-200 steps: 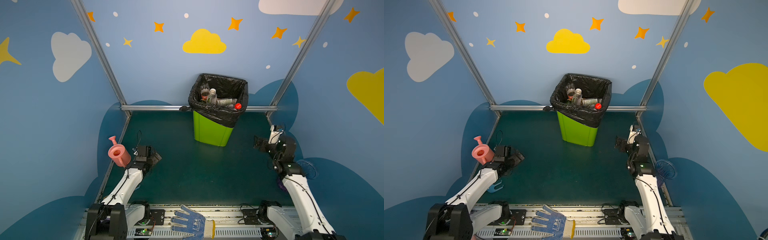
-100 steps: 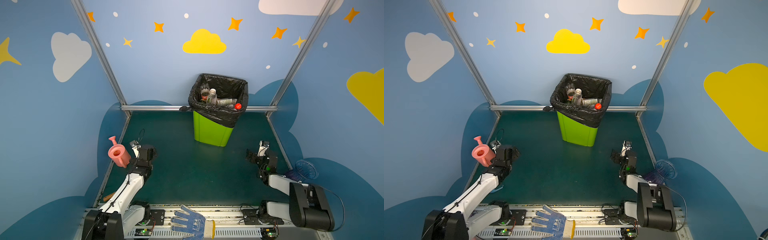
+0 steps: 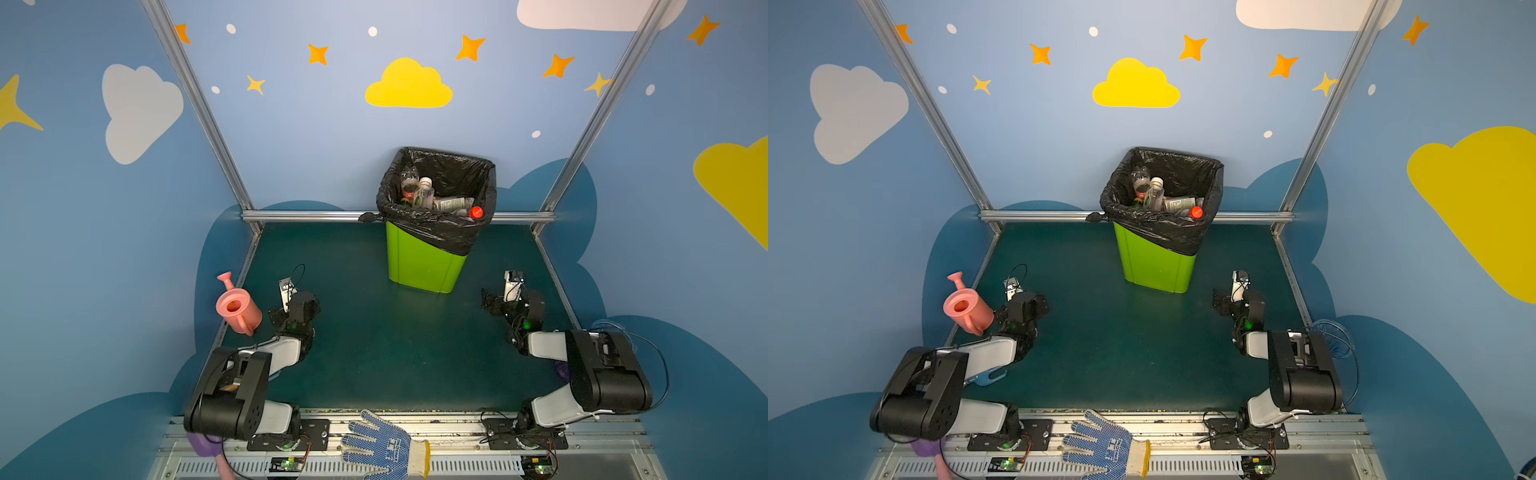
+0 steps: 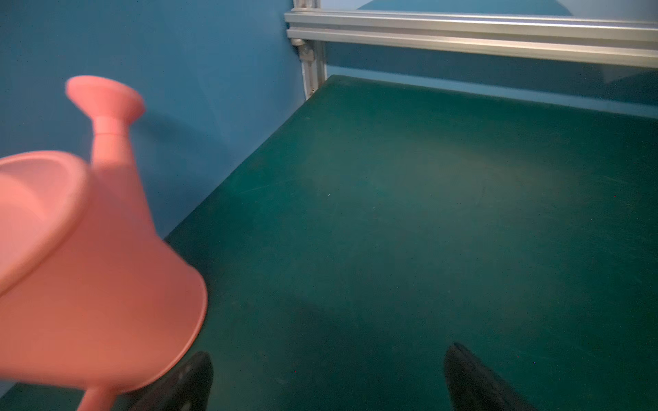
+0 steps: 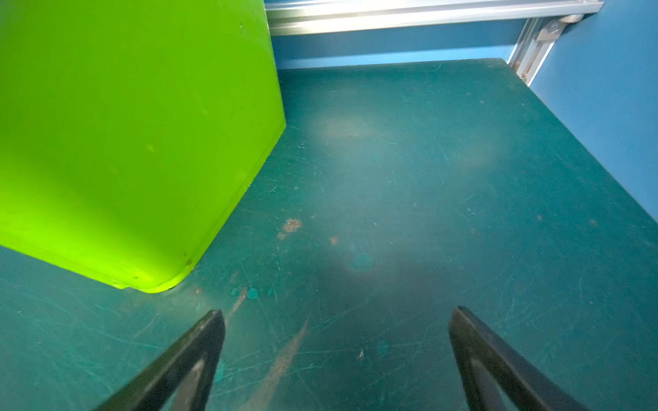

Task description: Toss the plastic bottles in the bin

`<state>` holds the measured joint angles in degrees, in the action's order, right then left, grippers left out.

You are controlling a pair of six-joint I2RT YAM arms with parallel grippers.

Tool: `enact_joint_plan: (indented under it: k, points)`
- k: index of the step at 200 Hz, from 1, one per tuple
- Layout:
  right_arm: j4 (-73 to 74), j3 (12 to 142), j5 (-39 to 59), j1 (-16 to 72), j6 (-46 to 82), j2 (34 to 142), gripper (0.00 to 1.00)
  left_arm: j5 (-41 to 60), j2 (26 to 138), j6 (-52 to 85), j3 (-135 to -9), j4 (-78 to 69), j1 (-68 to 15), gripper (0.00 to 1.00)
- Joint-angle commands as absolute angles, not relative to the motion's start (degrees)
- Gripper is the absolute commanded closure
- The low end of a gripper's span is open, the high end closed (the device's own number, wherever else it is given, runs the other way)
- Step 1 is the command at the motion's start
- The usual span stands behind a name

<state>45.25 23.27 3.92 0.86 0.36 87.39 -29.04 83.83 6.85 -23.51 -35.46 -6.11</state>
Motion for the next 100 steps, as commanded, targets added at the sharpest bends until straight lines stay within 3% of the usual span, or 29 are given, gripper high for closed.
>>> enact_joint_plan:
  k: [1, 27, 46, 68, 100]
  points:
    - [44.1, 23.9, 3.7, 1.0, -0.5, 86.4, 0.02, -24.3, 84.8, 5.0, -25.7, -38.7, -4.8, 0.00]
    - [43.8, 23.9, 3.7, 1.0, -0.5, 86.5, 0.02, -18.7, 84.4, 4.0, -21.7, -45.2, -3.9, 0.00]
    - [43.9, 24.0, 3.7, 1.0, -0.6, 86.4, 0.02, -16.7, 90.0, 1.8, -19.1, -56.9, -4.0, 0.00]
    - [43.8, 24.0, 3.7, 1.0, -0.6, 86.4, 0.02, -16.0, 86.7, 2.9, -22.1, -45.7, -3.6, 0.00]
    - [43.9, 23.9, 3.6, 1.1, -0.6, 86.5, 0.02, -14.5, 87.5, 4.0, -23.1, -45.1, -2.4, 0.00]
